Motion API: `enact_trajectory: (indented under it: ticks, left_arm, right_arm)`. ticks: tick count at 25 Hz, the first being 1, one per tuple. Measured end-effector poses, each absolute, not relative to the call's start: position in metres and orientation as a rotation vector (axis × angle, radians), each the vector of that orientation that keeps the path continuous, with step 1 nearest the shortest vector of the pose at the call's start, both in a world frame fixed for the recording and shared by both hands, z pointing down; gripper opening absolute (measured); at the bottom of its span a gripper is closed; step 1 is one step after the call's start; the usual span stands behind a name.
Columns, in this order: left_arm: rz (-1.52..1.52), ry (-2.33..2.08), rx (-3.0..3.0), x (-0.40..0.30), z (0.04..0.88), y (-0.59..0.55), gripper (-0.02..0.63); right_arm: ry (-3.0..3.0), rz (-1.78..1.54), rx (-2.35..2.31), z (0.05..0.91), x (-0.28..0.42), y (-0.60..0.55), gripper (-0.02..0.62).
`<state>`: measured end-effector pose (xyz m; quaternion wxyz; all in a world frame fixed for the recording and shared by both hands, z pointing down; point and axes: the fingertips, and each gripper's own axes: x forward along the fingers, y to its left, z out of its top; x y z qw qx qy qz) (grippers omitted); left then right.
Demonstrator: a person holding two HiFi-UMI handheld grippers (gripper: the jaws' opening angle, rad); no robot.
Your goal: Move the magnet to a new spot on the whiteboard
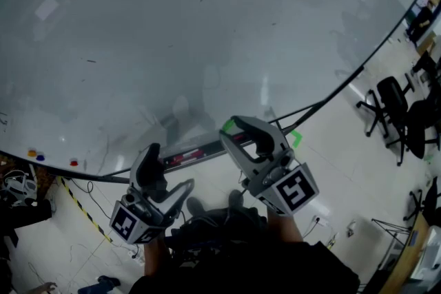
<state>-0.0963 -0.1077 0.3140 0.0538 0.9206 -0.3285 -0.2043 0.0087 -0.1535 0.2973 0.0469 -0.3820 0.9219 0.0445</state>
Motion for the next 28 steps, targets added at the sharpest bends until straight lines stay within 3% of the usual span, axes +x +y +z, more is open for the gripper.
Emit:
enact_trajectory:
  ticks: [28]
  left_arm:
    - [-0.645,-0.990,2.794,-0.100,0.312,-0.103,0.407]
  right_arm:
    - [2.847,0.157,-1.172,0.301,-0.005,-0.156,0.152]
